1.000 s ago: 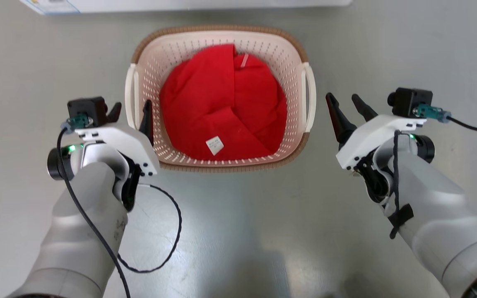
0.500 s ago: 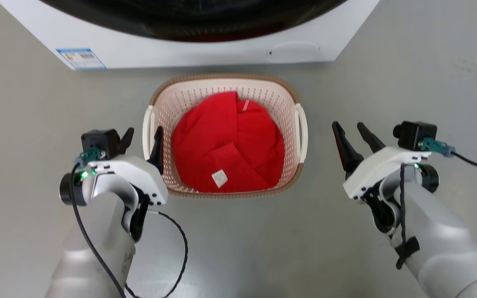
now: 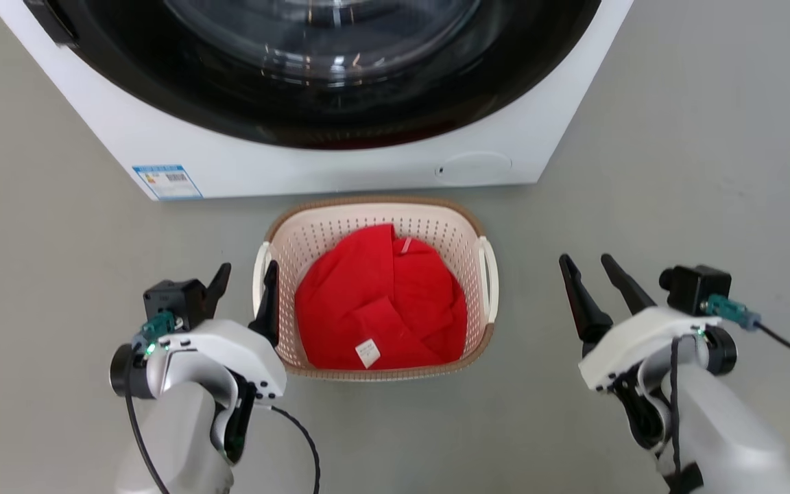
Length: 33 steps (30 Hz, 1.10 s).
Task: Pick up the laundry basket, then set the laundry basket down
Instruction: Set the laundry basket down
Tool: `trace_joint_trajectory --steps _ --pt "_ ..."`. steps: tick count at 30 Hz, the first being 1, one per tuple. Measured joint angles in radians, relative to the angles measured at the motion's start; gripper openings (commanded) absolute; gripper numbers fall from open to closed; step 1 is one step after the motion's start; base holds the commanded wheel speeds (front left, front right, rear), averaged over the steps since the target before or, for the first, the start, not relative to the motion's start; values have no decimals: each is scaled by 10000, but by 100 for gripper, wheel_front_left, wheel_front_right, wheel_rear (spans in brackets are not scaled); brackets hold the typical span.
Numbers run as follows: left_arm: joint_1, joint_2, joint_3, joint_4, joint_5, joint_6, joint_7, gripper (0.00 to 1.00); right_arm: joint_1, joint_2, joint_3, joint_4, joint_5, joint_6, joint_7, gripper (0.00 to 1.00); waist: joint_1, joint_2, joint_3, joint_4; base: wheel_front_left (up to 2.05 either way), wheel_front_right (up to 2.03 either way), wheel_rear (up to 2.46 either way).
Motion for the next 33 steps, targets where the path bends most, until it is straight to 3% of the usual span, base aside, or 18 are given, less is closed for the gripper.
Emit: trace_joint_trajectory --steps 18,33 --pt "2351 -226 474 -1977 531 146 0 100 2639 380 -2196 -2142 -2119 0 -25 100 0 0 -1949 -4 0 0 0" --pt "3566 -267 754 -3068 677 245 0 100 3990 711 -3099 -3507 -3210 0 -27 100 0 1 -2807 40 0 0 0"
